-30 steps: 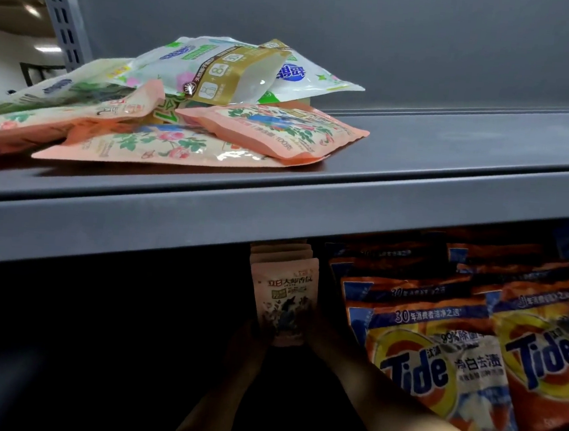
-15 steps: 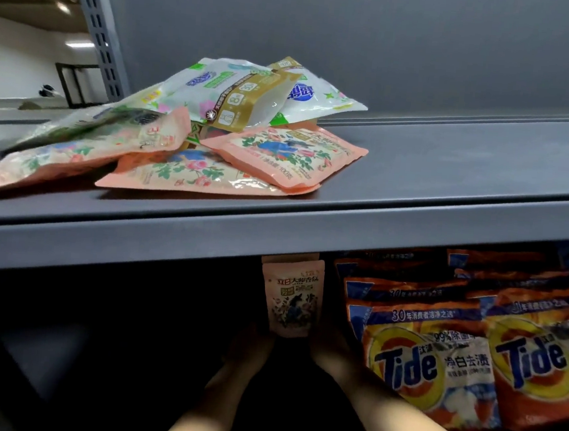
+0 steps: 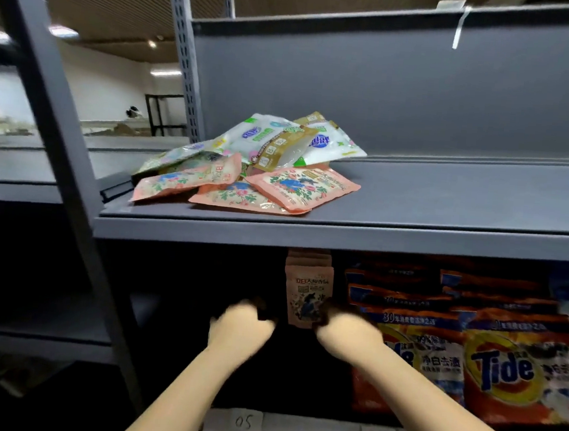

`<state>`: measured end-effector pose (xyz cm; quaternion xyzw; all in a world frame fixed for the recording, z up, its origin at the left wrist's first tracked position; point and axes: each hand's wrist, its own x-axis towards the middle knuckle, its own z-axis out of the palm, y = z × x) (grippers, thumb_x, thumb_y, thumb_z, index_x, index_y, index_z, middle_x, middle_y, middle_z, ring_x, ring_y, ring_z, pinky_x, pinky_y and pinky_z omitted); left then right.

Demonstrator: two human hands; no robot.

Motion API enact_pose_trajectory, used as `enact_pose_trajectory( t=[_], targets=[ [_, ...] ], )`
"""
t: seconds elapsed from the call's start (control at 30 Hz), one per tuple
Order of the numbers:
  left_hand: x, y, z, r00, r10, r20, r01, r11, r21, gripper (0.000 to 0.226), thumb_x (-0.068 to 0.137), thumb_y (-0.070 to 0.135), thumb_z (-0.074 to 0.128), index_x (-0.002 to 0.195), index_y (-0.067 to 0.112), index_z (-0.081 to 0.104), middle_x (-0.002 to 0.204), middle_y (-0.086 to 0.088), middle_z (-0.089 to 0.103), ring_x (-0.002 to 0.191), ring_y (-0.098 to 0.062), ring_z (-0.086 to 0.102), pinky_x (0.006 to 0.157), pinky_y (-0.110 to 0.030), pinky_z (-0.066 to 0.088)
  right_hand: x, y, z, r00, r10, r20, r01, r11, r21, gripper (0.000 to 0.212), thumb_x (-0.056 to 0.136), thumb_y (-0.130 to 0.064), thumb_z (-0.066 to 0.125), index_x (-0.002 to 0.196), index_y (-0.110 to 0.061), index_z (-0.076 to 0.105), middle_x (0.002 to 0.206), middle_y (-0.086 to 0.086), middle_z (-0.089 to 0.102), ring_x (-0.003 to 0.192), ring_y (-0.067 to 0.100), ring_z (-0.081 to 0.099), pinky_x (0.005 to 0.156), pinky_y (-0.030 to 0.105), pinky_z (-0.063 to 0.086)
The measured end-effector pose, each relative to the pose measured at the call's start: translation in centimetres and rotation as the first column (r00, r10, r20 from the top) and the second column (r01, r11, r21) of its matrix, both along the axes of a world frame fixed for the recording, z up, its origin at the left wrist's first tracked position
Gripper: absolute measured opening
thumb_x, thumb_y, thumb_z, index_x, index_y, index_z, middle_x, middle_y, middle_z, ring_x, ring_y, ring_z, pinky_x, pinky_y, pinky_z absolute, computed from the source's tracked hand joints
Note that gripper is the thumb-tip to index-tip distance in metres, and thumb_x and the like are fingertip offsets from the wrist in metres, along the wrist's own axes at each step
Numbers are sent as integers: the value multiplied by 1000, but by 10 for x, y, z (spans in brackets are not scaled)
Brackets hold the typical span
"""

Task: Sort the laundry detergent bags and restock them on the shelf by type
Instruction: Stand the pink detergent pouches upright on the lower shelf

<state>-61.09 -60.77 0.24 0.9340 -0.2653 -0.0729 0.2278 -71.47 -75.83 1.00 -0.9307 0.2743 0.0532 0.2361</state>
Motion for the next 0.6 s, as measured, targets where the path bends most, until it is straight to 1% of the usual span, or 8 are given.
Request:
enact_pose_trajectory(
  t=[0.07,0.13,0.2,0.3,0.37,0.47,0.53,0.6],
  targets=[
    [-21,17,32,996,1,94,-1,1000,-3,40,86,45,52,119,23,57,119,0,61,112,-24,56,99,-36,40,-22,13,28,997,59,48,-53,992,-110,23,95,-37,43,97,-16,50,99,3,54,95,24,55,79,32,44],
    [-37,30,64,984,-13,178,28,996,-80,32,85,49,53,107,28,62,111,8,64,107,-20,58,92,-33,45,-40,23,57,986,83,146,-58,984,-167,31,91,-47,47,100,-18,54,103,3,58,96,26,57,75,33,44],
    [-51,41,94,973,1,233,46,980,-195,25,84,50,52,83,28,65,87,10,67,90,-16,62,77,-29,48,-53,33,85,967,110,229,-65,979,-193,32,89,-51,50,104,-27,62,104,-1,62,101,25,60,76,32,45],
    [-61,53,134,913,168,371,-9,919,-394,34,85,46,52,68,19,62,67,5,63,75,-19,58,64,-29,43,-65,45,124,923,134,362,-74,982,-174,31,88,-52,51,80,-25,66,83,-8,67,85,16,62,72,31,48],
    [-53,57,153,860,272,431,-27,869,-494,31,86,42,51,69,17,60,69,4,61,75,-24,55,62,-30,39,-62,48,144,861,99,499,9,978,-210,38,88,-48,52,70,-16,63,71,-3,67,75,18,62,68,33,50],
    [-20,60,171,815,334,474,-28,839,-544,21,88,33,49,76,20,61,85,0,63,87,-26,55,71,-34,41,-45,39,163,762,-2,648,214,945,-248,33,88,-40,51,72,-13,63,72,4,66,75,27,60,65,34,49],
    [7,59,178,806,317,501,-41,873,-486,17,88,30,50,94,22,64,106,-2,64,106,-26,50,86,-37,38,-29,28,169,762,-62,645,288,924,-251,34,89,-40,51,83,-10,66,80,5,67,80,28,60,65,34,47],
    [29,56,180,812,240,531,-83,949,-304,30,88,30,50,117,25,59,126,-1,56,121,-26,41,96,-39,32,-12,20,170,802,-102,589,303,918,-254,41,89,-47,50,99,-10,65,98,6,66,93,28,59,69,34,45]
  ],
)
